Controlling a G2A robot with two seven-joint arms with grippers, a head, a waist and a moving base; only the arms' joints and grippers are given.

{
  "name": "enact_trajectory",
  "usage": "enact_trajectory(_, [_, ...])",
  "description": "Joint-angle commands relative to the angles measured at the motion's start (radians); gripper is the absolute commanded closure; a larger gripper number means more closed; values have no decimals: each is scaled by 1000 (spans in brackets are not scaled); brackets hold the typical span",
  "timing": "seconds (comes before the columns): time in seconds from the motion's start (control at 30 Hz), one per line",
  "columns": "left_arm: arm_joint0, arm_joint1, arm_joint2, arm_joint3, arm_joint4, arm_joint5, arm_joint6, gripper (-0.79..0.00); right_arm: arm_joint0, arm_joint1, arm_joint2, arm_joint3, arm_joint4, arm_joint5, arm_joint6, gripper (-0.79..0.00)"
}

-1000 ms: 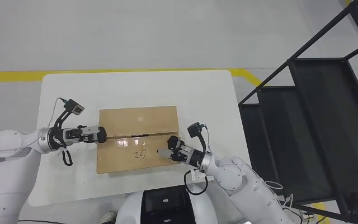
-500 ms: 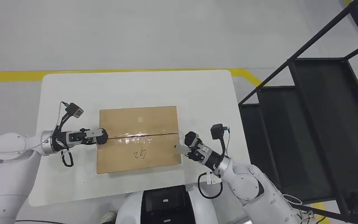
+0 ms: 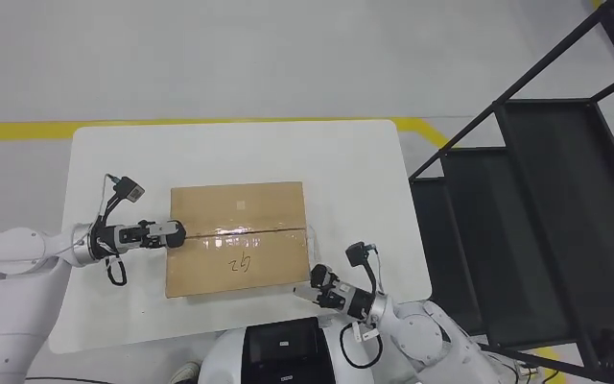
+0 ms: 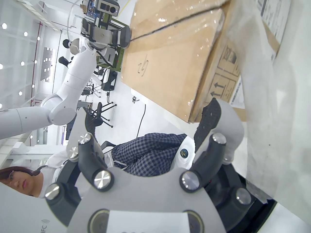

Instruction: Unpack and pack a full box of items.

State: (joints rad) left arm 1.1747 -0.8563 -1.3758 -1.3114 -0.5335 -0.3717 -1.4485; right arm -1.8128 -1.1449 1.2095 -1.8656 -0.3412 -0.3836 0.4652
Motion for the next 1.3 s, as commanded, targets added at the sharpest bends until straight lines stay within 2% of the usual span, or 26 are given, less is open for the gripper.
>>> enact_trajectory(0.0, [0, 0, 0, 0, 0, 0, 0, -785, 20, -2, -18, 31, 6, 19, 8, -785])
enact_trajectory(0.23, [0, 0, 0, 0, 0, 0, 0, -785, 35, -6, -80, 85, 38, 13, 41, -785])
enact_trajectory(0.57, [0, 0, 0, 0, 0, 0, 0, -785, 54, -18, -147, 184, 106, 27, -28, -785])
enact_trajectory(0.7, [0, 0, 0, 0, 0, 0, 0, -785, 78, -30, -178, 223, 134, 21, -101, -785])
enact_trajectory(0.93, [0, 0, 0, 0, 0, 0, 0, -785, 115, -48, -197, 299, 156, 72, -247, -785])
enact_trajectory(1.27, [0, 0, 0, 0, 0, 0, 0, -785, 65, -44, -117, 278, 147, 24, -446, -785])
